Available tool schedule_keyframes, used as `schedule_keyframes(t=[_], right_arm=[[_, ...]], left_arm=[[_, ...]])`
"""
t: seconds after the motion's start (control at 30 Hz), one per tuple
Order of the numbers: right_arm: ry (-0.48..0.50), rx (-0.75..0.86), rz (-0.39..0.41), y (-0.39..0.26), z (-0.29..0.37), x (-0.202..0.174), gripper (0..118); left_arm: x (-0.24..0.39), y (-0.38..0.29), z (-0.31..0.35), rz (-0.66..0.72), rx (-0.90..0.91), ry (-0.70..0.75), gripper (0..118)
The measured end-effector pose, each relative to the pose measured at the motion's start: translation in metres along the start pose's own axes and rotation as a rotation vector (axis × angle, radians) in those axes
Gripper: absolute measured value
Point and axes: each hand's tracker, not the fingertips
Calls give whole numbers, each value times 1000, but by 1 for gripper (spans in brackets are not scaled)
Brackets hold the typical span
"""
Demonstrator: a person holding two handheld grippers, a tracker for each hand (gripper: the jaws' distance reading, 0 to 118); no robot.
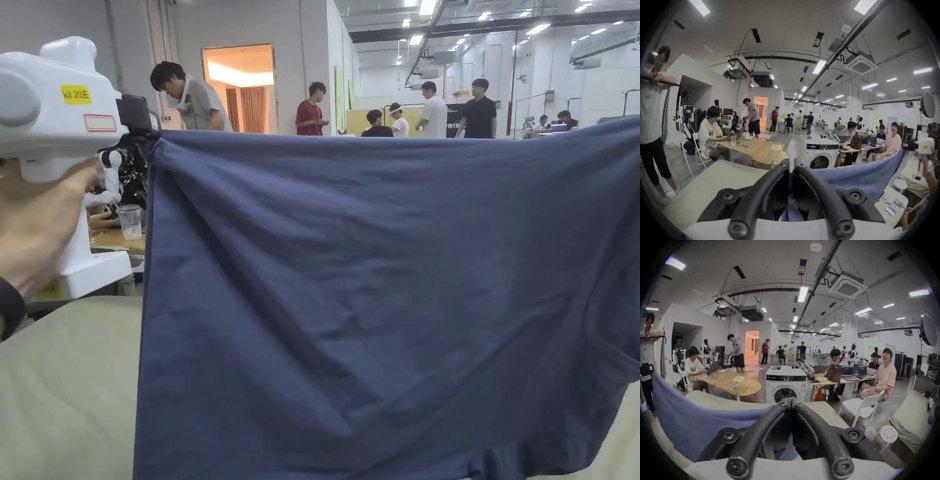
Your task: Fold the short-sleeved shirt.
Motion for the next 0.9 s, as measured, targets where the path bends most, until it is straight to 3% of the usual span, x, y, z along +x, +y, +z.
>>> schedule_keyframes(t=[0.23,0.33,0.5,0.73,0.83,0.9], right_arm=[[11,32,-32,32,-41,-24,0],[1,48,-20,43,-50,-31,0],[-7,78,-72,65,-54,-34,0],[-9,63,-53,69,-79,-43,0],[-5,11,20,40,-93,-45,0],[5,-20,22,16,-94,-43,0]], left_arm=[[-6,18,-31,17,-4,108,0],[-7,22,-41,-4,-8,116,0],[-9,34,-55,21,8,113,0],[-9,15,-83,29,-1,133,0],[-11,-21,-92,27,-73,113,0],[-13,-46,-94,20,-108,113,0]])
